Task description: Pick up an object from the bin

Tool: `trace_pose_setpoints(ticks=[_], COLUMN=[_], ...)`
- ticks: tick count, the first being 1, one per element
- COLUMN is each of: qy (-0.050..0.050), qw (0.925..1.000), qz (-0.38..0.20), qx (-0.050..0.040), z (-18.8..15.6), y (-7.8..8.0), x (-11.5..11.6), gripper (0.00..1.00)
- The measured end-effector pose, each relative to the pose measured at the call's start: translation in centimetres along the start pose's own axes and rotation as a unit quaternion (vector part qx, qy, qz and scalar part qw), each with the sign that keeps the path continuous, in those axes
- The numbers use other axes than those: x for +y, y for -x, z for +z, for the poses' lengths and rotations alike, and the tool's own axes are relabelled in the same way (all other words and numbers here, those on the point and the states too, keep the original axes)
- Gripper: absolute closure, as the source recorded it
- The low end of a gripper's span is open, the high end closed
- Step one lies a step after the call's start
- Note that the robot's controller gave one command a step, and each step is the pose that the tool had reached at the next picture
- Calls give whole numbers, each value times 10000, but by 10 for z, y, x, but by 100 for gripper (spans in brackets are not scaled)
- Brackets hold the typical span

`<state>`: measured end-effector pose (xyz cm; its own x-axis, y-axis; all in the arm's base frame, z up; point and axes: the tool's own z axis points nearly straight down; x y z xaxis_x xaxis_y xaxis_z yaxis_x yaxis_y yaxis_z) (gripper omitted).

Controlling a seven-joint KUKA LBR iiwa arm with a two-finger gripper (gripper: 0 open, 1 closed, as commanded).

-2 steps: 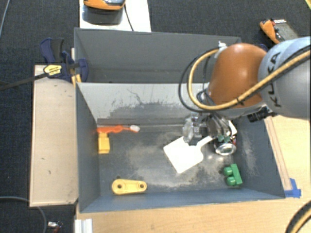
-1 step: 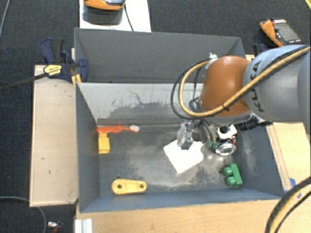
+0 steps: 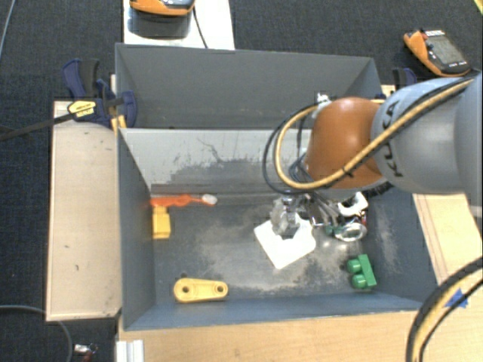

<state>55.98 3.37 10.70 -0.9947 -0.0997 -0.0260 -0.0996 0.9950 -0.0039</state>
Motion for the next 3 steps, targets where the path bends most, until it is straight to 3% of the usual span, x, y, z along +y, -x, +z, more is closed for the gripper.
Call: trace_pose_setpoints(ticks=[1, 2, 3], qy=[20, 16, 26], qw=[9997, 9997, 9994], qz=[238, 228, -338], qx=[-32, -28, -10], z=[32, 31, 32], y=[-65, -64, -49], x=[-24, -24, -33], gripper=[0, 0, 0])
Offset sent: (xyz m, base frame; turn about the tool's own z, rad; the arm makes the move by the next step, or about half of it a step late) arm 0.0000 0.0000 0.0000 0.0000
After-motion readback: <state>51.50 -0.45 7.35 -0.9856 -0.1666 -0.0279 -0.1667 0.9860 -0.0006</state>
